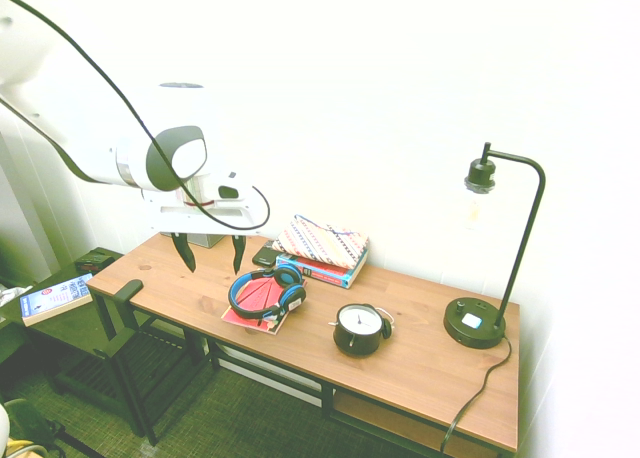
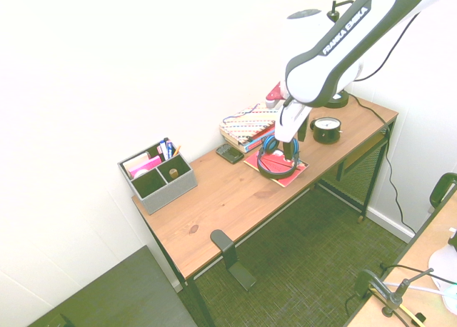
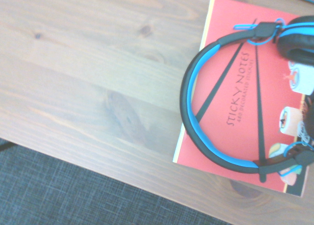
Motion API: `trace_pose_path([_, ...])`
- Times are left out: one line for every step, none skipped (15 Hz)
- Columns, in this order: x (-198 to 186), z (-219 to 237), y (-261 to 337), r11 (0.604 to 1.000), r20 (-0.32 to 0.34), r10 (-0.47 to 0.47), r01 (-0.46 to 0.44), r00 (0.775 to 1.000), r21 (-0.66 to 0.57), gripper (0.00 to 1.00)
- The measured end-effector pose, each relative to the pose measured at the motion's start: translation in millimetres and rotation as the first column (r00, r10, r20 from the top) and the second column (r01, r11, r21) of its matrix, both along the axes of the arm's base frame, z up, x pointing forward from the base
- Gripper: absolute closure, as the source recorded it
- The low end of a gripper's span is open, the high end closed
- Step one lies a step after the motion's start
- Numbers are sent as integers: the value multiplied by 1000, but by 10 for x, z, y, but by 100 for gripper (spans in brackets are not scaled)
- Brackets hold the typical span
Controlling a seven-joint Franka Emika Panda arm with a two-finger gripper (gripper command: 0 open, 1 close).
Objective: Hang the headphone
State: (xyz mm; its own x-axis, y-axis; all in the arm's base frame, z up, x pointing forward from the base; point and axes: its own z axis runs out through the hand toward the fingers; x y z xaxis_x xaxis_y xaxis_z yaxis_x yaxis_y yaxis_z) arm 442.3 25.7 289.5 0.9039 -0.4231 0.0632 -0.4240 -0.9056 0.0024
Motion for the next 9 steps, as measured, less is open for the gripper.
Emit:
trace_pose_path([27,-138,27,999,-6,39,-39,999,-20,0])
trace_pose_path([68,-266,59,996,-10,76,-76,997,-36,0])
trace_pose_path([122,-397,101,993,-14,108,-108,994,-48,0])
trace_pose_path([180,-517,131,990,-17,127,-127,992,-54,0])
trace_pose_path([251,-626,144,990,-20,132,-133,991,-52,0])
trace_pose_path([333,-723,150,990,-22,133,-134,991,-50,0])
trace_pose_path([414,-805,149,989,-25,137,-138,990,-53,0])
trace_pose_path([493,-878,153,987,-25,145,-146,989,-60,0])
trace_pose_path([568,-947,163,987,-29,148,-150,989,-65,100])
